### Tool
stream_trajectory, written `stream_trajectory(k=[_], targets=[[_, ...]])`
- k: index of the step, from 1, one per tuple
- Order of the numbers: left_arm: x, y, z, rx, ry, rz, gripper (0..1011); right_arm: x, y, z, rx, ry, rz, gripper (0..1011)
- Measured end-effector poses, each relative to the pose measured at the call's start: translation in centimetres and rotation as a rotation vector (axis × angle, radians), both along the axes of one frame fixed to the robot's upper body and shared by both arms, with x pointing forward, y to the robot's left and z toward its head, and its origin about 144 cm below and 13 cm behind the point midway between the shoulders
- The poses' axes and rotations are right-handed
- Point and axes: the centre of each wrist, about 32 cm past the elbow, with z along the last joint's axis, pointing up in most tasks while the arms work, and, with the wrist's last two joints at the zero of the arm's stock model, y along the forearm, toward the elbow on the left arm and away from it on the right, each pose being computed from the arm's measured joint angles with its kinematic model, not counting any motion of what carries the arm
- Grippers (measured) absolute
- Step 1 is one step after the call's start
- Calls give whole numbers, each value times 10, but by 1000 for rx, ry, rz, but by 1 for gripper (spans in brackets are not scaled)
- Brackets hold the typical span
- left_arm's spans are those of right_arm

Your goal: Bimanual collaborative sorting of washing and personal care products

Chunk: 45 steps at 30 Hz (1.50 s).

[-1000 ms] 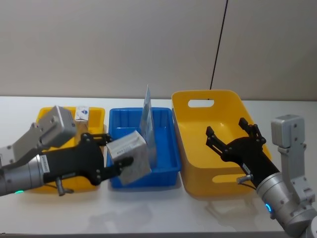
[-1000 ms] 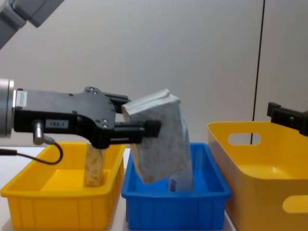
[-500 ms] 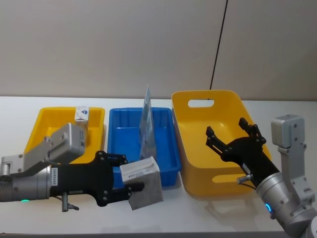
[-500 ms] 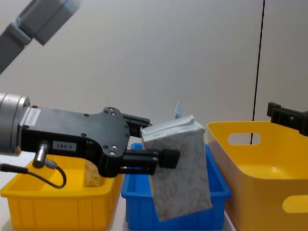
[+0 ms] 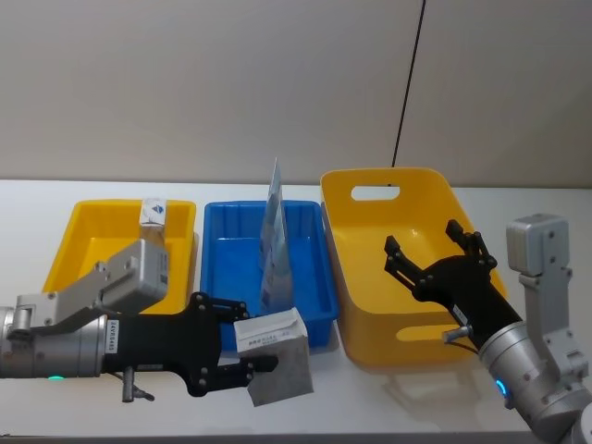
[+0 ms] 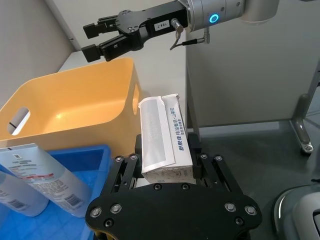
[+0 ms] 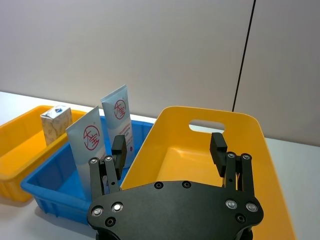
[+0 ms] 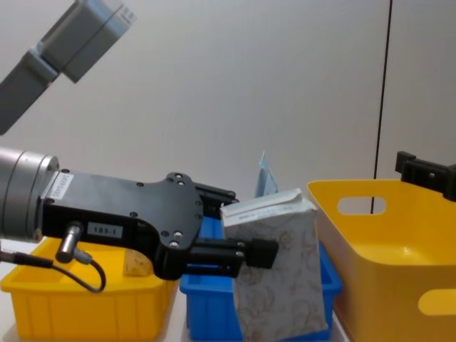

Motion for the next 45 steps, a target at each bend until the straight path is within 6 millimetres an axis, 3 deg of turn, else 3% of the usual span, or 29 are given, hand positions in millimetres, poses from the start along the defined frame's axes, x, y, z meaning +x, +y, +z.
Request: stream_trajectory(k=[45], targets=[[3, -3, -2, 5, 7, -28, 446, 0, -2, 0, -2, 0, 8, 1003]])
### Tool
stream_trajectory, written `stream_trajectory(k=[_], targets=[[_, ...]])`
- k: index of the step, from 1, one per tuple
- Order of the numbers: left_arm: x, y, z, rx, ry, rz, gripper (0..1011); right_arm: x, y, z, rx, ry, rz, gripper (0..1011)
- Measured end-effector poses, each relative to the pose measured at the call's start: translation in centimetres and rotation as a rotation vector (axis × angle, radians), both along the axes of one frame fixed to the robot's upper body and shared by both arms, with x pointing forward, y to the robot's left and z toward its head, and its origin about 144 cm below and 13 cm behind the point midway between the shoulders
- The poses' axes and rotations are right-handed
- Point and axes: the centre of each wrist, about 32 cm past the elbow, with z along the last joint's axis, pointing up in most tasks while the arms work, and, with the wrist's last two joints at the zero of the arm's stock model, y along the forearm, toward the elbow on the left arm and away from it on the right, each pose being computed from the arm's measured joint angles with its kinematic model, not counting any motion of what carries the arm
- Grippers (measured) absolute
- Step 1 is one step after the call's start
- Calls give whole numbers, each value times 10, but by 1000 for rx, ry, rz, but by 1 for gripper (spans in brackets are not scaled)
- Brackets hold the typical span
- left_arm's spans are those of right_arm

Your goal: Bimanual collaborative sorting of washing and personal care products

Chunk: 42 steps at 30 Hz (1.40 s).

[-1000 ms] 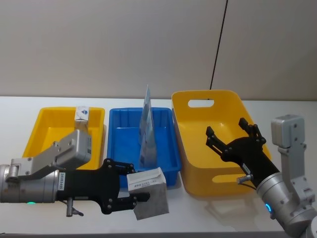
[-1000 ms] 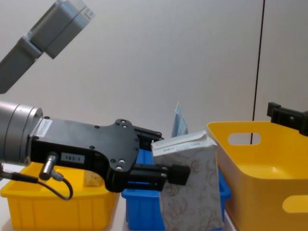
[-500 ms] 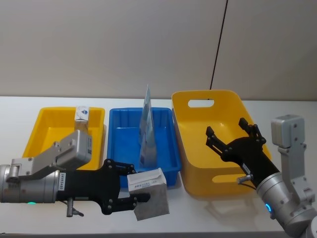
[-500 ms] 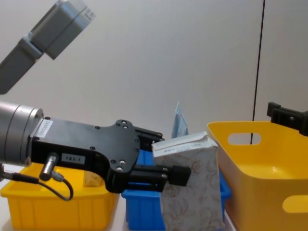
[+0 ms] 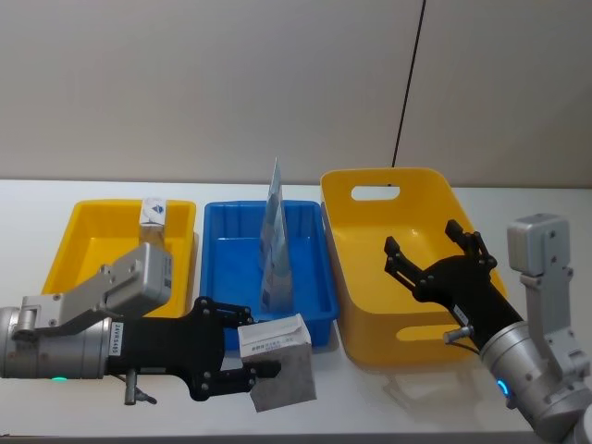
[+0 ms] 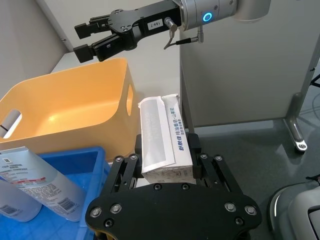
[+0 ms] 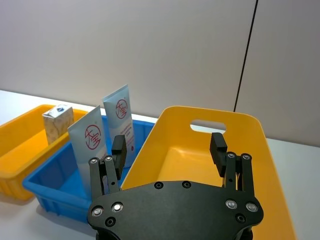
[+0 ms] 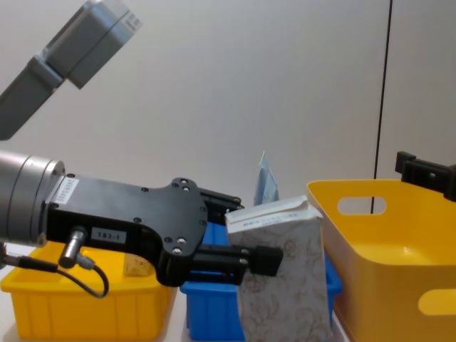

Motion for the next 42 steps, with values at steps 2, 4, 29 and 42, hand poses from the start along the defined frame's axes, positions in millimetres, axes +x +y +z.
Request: stream_trajectory(k=[2, 4, 29, 42], targets=[[0, 0, 0, 0, 0, 0, 446, 0, -2, 0, 1, 1, 12, 1003], [0, 0, 0, 0, 0, 0, 446, 0, -4, 1, -1, 3, 24, 1003], [0, 0, 0, 0, 0, 0, 446, 9, -52, 15, -54, 49, 338, 1003], [0, 0, 0, 0, 0, 0, 446, 13, -78, 28, -117, 92, 553, 1003]])
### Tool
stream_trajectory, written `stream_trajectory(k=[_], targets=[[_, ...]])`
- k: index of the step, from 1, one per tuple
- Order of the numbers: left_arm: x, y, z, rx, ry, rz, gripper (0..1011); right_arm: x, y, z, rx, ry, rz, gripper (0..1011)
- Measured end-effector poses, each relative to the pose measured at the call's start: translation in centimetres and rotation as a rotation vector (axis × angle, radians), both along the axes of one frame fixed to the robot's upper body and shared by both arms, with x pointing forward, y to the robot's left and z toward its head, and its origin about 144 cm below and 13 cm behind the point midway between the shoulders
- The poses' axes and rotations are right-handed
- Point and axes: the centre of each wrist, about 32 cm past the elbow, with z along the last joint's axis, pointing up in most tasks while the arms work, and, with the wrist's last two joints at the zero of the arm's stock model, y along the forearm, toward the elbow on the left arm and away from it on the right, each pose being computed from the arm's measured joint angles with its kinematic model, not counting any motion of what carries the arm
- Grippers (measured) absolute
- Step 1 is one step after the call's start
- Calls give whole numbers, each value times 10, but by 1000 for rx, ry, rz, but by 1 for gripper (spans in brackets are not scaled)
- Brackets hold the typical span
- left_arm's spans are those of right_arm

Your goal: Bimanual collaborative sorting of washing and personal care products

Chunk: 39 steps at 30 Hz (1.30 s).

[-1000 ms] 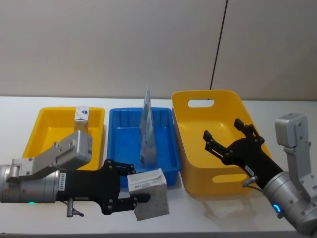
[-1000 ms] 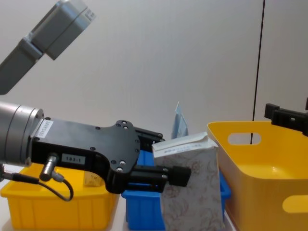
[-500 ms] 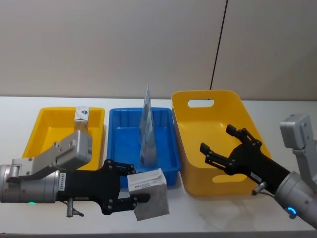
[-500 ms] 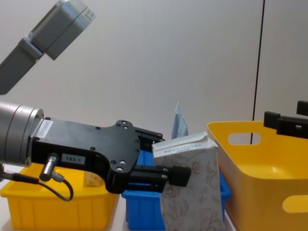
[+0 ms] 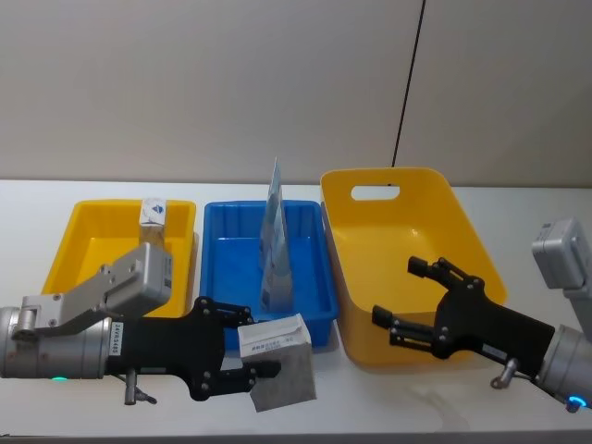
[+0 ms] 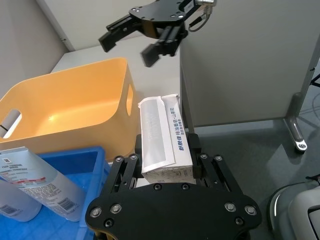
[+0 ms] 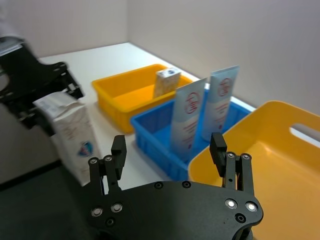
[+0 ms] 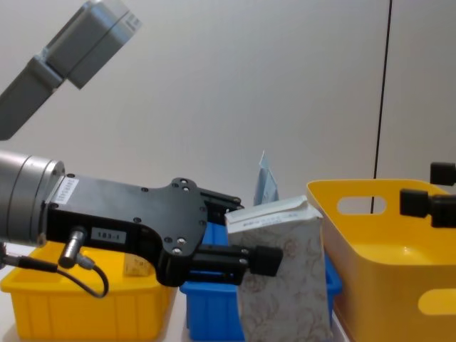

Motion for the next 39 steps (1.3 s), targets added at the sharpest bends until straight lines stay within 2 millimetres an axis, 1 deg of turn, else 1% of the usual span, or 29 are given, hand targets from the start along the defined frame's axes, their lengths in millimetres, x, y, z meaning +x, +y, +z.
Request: stream_trajectory(k=[7, 10, 18, 24, 27, 39], targets=[[0, 0, 0, 0, 0, 0, 447, 3, -10, 7, -43, 24, 128, 1003], [0, 0, 0, 0, 0, 0, 447, 4, -12, 8, -53, 30, 157, 1003], [0, 0, 0, 0, 0, 0, 447, 8, -15, 11, -101, 53, 298, 1003], [0, 0, 0, 0, 0, 0, 446, 11, -11, 10, -128, 63, 385, 1003], [0, 0, 0, 0, 0, 0, 446, 14, -5, 8, -148, 71, 441, 1003], [0, 0, 0, 0, 0, 0, 446, 21, 10, 2, -183, 81, 527, 1003]])
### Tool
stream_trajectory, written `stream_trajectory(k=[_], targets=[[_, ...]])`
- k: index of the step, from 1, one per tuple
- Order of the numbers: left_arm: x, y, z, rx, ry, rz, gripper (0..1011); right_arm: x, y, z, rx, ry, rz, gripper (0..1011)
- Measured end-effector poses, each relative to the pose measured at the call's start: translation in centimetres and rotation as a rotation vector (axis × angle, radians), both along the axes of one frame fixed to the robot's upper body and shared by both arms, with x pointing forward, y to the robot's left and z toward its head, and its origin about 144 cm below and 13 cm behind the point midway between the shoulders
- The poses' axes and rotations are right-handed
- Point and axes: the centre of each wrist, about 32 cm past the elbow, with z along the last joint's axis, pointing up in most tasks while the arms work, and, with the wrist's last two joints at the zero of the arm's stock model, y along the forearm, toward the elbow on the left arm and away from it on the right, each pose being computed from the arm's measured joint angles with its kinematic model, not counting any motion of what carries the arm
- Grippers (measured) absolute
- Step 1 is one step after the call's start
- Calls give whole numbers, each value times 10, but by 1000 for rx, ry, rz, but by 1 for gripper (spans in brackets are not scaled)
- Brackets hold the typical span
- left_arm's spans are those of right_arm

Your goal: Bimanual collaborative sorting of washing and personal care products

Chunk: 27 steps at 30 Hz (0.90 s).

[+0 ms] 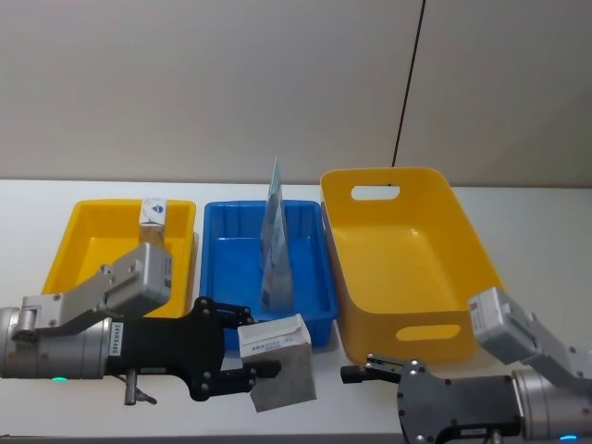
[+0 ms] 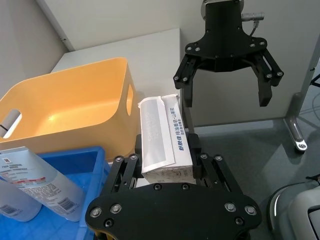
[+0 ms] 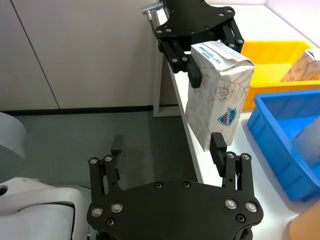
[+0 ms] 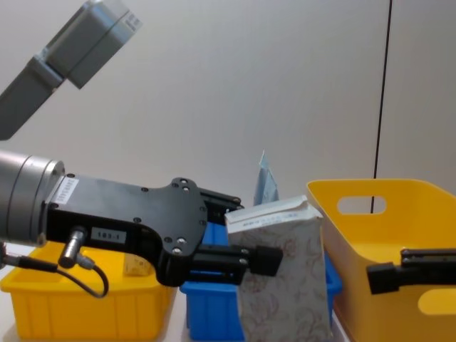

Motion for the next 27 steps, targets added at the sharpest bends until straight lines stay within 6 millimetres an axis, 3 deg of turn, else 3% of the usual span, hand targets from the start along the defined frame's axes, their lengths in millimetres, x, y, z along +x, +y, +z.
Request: stream_trajectory(k=[27], targets=[[0, 0, 0, 0, 0, 0, 446, 18, 13, -3, -4, -25, 3, 1003]])
